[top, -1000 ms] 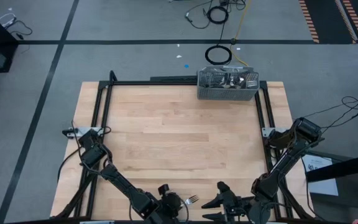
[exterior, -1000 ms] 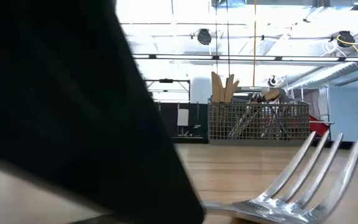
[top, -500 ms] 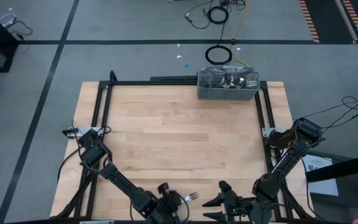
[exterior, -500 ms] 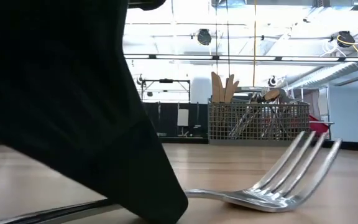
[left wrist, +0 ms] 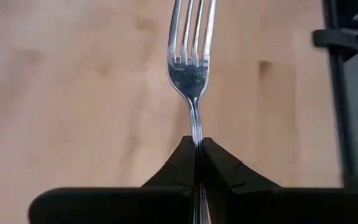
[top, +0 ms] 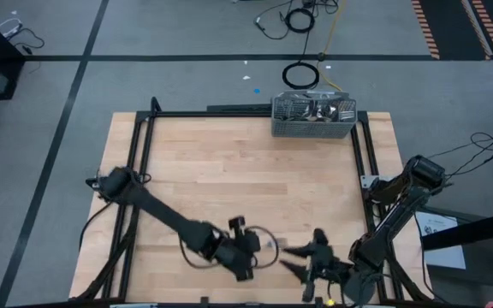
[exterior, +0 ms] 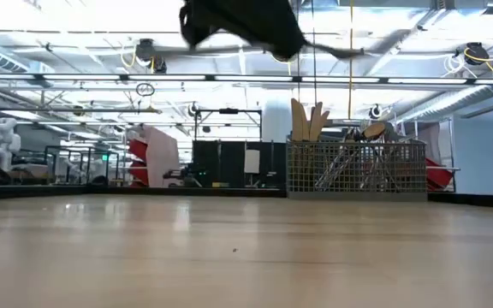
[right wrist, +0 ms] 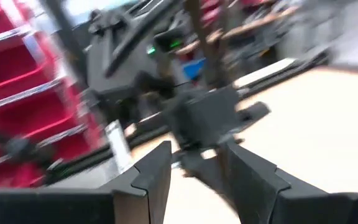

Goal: Sort silverware
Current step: Put the silver fork into the silverware basket

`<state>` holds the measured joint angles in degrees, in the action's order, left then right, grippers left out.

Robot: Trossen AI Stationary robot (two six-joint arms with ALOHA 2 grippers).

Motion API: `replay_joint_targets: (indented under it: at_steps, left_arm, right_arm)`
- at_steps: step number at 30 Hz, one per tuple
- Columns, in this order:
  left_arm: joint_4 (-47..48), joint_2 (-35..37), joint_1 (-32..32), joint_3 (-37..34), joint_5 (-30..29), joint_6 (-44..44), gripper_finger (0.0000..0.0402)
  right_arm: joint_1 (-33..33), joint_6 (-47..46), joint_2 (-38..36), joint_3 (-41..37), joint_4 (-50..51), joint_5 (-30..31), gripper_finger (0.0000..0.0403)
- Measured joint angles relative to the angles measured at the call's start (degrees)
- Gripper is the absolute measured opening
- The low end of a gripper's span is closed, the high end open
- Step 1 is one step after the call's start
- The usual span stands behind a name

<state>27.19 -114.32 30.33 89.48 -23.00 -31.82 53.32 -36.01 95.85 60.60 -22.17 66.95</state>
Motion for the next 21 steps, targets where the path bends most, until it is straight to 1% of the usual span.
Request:
replay_joint_targets:
  at_steps: [2,6,8,11,13,14,17,21]
  left_arm:
    - [3.45,3.87,-1.97,-0.09,-0.29,4.53,0.0015]
    - [11.55,12.46,-7.22,0.15,-2.86,12.45,0.0015]
    - [14.73,15.65,-10.20,0.02,-2.95,15.93,0.0015]
    - [14.40,20.96,-14.20,-0.06,-3.03,20.87,0.0015]
    - [12.17,24.29,-16.44,0.11,-3.52,23.94,0.0015]
    - [10.90,25.40,-17.43,0.13,-3.83,25.33,0.0015]
    - [6.37,27.40,-19.67,0.08,-3.96,29.48,0.0015]
    - [0.10,28.42,-20.83,0.11,-3.98,36.49,0.0015]
  right_arm:
    - [0.00,2.26,-2.15,0.00,1.08,4.83,0.0138]
    - [0.02,8.66,-7.01,0.00,1.39,14.40,0.0138]
    - [-0.37,11.25,-9.02,0.00,1.42,18.37,0.0138]
    - [-2.12,14.35,-11.43,-0.37,1.89,20.78,0.0138]
    - [-3.95,13.93,-12.83,-1.08,3.47,20.18,0.0138]
    - [-5.20,12.72,-13.53,-1.58,4.48,18.42,0.0138]
    - [-10.22,8.09,-15.41,-3.03,7.60,10.37,0.0138]
    - [-17.45,6.75,-16.39,-3.93,6.32,1.16,0.0138]
